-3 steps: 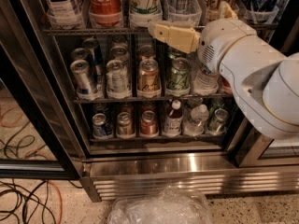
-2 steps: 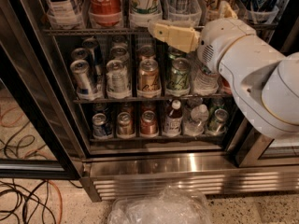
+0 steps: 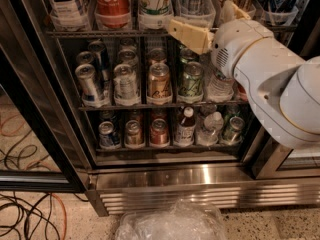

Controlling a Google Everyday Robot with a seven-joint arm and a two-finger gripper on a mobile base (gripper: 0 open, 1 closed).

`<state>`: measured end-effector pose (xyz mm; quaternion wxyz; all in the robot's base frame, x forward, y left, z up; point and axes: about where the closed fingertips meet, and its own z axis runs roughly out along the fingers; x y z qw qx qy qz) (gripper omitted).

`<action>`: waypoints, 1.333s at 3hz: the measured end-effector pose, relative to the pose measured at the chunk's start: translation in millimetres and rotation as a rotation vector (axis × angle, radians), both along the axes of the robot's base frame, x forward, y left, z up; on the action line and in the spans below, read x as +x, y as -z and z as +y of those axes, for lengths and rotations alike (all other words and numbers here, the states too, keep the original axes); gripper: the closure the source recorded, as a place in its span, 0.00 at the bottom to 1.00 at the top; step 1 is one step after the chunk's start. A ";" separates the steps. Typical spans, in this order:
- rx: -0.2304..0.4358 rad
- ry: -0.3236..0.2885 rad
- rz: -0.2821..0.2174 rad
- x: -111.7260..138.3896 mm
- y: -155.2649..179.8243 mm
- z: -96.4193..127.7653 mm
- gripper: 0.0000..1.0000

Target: Pick redbull can from top shelf of fridge

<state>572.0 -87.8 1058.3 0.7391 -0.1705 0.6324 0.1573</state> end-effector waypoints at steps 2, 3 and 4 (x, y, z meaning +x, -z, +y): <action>-0.001 0.007 -0.018 4.8 5.7 6.3 0.17; 0.001 0.010 -0.047 10.0 2.0 7.8 0.16; 0.006 0.031 -0.095 59.8 -11.1 4.4 0.17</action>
Offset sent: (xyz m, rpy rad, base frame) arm 0.0096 0.0060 -0.0123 0.0077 -0.0353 -0.0169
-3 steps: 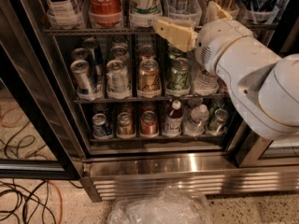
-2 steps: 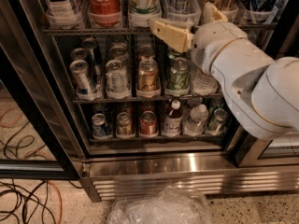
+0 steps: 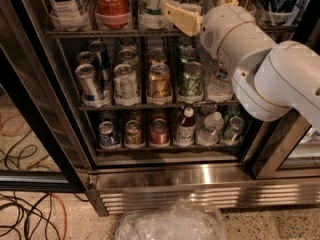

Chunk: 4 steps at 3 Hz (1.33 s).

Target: Pick redbull can from top shelf of fridge

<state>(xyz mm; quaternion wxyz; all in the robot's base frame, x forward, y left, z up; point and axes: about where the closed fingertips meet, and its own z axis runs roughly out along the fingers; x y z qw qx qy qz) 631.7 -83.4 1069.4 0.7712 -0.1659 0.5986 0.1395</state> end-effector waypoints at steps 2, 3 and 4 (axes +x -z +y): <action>0.003 0.001 0.000 13.5 -1.2 -0.8 0.23; 0.015 0.019 0.009 16.0 0.9 -5.9 0.30; 0.028 0.058 0.026 15.7 4.8 -18.1 0.23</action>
Offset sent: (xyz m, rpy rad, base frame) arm 0.0219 -0.0060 -0.0005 0.0078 0.0055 -0.0118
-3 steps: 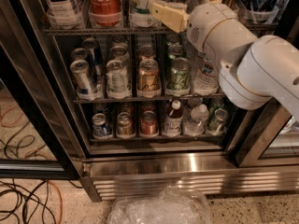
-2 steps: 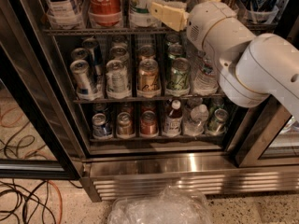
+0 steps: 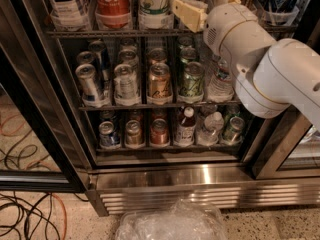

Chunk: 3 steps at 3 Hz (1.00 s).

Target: Pick redbull can from top shelf of fridge

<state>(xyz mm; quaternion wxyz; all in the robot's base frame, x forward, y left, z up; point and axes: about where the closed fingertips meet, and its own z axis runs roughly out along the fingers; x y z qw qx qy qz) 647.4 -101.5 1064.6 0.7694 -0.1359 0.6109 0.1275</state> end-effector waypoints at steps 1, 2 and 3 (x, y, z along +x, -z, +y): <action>0.004 -0.016 0.000 2.2 -0.7 6.1 0.25; 0.007 -0.017 -0.001 3.3 -1.7 6.6 0.25; 0.007 -0.022 -0.006 4.2 -3.8 8.5 0.36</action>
Offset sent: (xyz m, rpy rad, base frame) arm 0.0048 0.0098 -0.0033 0.0006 0.0011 0.0316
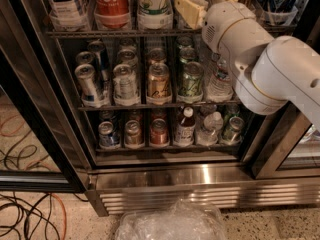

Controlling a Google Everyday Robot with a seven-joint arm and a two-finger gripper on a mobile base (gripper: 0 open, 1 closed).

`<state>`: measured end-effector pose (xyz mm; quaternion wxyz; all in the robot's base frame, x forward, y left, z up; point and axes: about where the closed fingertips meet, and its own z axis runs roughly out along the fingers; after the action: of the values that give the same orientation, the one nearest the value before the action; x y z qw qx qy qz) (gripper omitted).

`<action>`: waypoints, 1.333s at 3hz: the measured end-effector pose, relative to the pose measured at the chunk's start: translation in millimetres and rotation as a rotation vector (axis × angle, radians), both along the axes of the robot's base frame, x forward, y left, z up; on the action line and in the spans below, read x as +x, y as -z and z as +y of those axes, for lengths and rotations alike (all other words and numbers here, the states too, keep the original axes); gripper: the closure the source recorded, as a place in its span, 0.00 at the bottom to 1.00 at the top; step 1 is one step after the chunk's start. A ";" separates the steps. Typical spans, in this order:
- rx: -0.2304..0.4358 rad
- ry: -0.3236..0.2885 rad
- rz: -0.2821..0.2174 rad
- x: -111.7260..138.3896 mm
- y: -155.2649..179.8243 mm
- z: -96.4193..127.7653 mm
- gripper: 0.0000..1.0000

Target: Pick redbull can from top shelf of fridge

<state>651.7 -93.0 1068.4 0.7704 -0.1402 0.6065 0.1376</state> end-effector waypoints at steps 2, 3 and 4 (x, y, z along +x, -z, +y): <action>0.000 0.000 0.000 0.0 0.0 0.1 0.77; 0.000 0.000 0.000 0.0 0.0 0.1 1.00; 0.000 0.000 0.000 -0.1 -0.1 0.3 1.00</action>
Offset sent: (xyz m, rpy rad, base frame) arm 0.0000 0.0000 0.0000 0.0000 0.0000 0.0000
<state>651.5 -92.8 1068.5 0.7705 -0.1404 0.6063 0.1376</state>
